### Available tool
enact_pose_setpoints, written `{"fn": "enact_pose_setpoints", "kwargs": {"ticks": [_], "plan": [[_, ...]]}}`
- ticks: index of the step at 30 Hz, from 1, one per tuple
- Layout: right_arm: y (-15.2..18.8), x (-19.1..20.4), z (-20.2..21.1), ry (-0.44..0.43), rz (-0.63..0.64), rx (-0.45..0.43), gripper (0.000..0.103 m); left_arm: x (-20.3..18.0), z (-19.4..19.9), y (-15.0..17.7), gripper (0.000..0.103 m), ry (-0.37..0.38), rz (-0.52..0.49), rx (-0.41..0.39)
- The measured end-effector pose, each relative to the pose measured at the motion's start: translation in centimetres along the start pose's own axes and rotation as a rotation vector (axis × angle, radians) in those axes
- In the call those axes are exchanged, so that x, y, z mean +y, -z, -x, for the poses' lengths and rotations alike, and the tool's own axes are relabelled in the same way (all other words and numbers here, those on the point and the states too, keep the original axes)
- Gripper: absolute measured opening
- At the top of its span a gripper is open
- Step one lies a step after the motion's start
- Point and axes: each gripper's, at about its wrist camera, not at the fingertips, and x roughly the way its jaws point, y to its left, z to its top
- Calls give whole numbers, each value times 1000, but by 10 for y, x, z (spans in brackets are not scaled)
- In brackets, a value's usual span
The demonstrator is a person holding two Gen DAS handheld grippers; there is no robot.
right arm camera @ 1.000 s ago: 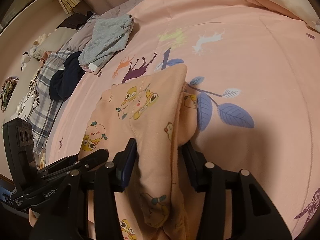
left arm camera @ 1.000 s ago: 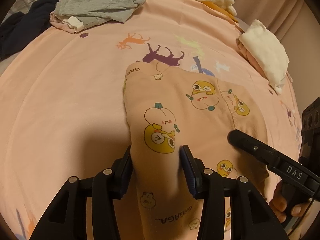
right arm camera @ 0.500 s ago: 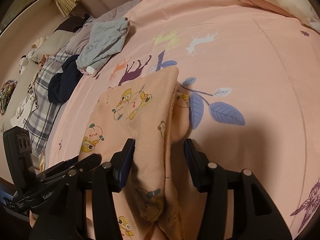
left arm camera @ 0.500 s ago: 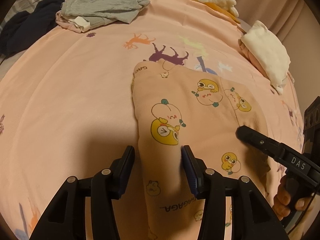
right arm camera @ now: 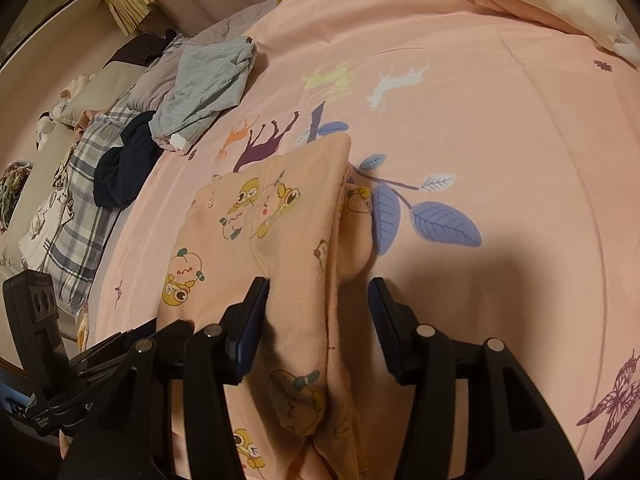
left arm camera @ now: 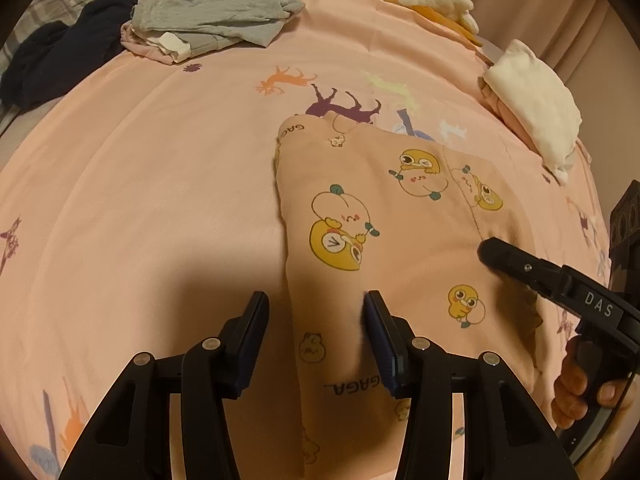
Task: Fold small clothes
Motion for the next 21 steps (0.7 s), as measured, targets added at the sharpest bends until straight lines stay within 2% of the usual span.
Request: {"fn": "enact_pose_setpoints", "kwargs": {"ticks": [7, 21], "plan": [[-1, 0, 1, 8, 0, -1, 52, 1, 4, 7, 53, -13, 6, -3], [-1, -1, 5, 21, -7, -8, 56, 3, 12, 14, 54, -17, 13, -5]]}}
